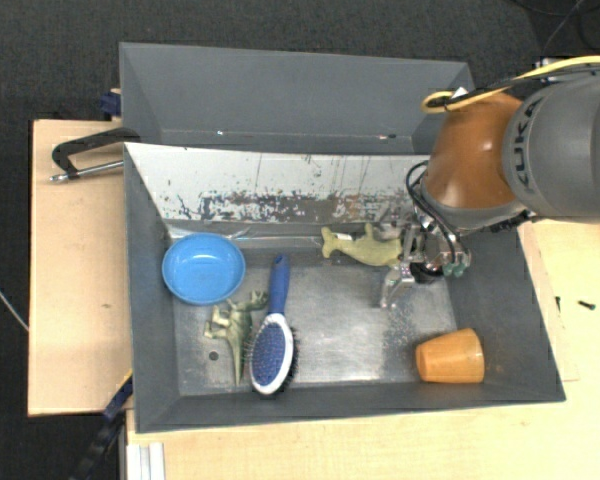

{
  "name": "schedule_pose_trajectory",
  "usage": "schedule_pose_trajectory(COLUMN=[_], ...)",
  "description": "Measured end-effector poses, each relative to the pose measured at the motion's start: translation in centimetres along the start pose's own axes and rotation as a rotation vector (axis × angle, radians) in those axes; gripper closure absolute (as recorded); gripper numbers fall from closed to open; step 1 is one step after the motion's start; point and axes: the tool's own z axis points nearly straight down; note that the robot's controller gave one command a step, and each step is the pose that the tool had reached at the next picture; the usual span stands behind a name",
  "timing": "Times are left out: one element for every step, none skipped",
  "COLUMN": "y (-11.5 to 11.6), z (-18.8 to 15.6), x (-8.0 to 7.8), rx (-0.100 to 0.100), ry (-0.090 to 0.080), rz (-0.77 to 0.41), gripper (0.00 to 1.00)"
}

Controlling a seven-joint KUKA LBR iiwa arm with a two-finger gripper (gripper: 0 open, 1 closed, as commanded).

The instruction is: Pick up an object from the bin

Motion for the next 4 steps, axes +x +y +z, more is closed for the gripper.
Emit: schedule_pose_trajectory(y=[0.2, 0.7, 1.7, 1.8], z=[-2.8, -3.9, -0.3, -0.8], x=[0.7, 1.2, 1.6, 1.2], rx=[-0.002, -0.002, -0.006, -0.003], ry=[0.006, 0.009, -0.004, 0.003], rz=[0.21, 0.418, 0.638, 0.636], gripper=[0.0, 0.0, 0.0, 0.0])
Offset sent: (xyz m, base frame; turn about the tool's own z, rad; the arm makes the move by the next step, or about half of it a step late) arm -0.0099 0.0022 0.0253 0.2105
